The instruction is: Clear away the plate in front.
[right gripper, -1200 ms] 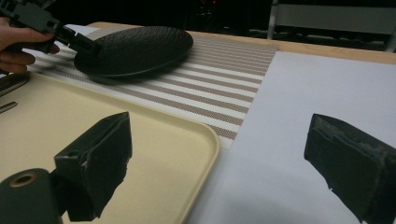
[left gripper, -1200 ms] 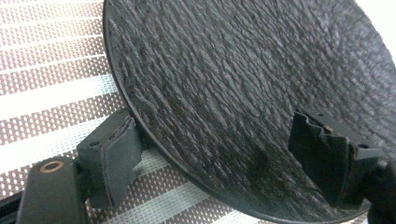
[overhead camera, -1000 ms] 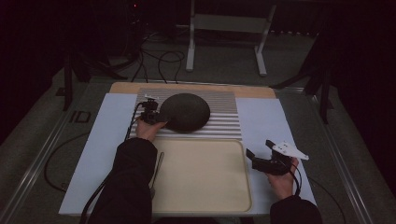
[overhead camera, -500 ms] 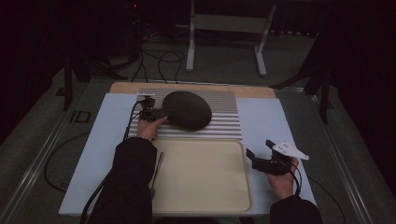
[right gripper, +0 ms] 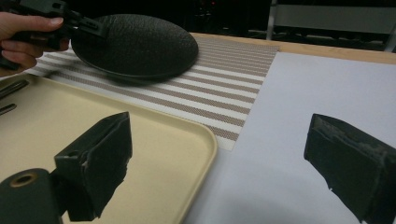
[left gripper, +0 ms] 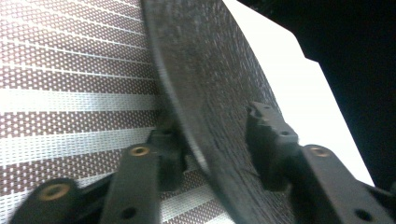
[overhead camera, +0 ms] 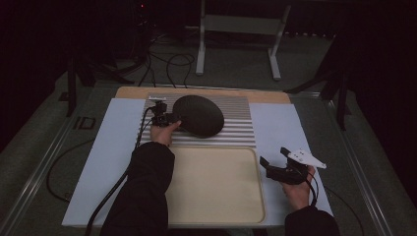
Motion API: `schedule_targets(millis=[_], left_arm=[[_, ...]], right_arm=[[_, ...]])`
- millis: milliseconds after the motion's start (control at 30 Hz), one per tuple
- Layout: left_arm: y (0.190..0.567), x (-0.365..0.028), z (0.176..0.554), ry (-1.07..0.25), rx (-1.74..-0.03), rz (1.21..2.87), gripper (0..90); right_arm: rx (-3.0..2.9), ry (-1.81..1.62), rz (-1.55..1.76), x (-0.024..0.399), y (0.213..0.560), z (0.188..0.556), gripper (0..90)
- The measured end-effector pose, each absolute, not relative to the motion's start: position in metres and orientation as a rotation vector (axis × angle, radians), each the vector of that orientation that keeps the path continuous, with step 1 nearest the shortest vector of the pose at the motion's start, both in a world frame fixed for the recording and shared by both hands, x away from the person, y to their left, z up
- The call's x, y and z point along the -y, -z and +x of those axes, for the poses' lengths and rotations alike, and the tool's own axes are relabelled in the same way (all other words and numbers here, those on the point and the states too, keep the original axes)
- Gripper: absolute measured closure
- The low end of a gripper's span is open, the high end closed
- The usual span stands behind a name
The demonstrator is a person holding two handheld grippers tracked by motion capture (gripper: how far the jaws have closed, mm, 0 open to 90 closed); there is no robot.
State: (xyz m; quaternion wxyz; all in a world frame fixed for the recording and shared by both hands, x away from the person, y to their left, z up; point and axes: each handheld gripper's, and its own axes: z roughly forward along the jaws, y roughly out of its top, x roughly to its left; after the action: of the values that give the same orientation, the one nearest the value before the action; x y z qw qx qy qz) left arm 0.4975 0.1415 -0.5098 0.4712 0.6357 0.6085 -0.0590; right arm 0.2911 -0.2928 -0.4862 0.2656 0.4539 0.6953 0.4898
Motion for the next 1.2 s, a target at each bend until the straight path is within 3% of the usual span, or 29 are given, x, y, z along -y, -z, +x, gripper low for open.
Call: schedule_targets(millis=[67, 400, 667, 1200], left_arm=[[0.509, -0.142, 0.498, 0.149, -1.502, 1.548, 70.2], [0.503, -0.139, 0.499, 0.205, -1.514, 1.518, 80.8], [0.505, -0.129, 0.498, 0.285, -1.527, 1.467, 84.6], [0.496, -0.121, 0.495, 0.298, -1.594, 1.431, 85.4]], right_arm=[[-1.879, -1.323, 1.225, 0.293, 0.486, 0.291, 8.3], [-1.879, -1.324, 1.225, 0.293, 0.486, 0.291, 8.3], [-1.880, -1.327, 1.225, 0.293, 0.486, 0.291, 8.2], [-1.873, -1.333, 1.231, 0.294, 0.486, 0.291, 8.3]])
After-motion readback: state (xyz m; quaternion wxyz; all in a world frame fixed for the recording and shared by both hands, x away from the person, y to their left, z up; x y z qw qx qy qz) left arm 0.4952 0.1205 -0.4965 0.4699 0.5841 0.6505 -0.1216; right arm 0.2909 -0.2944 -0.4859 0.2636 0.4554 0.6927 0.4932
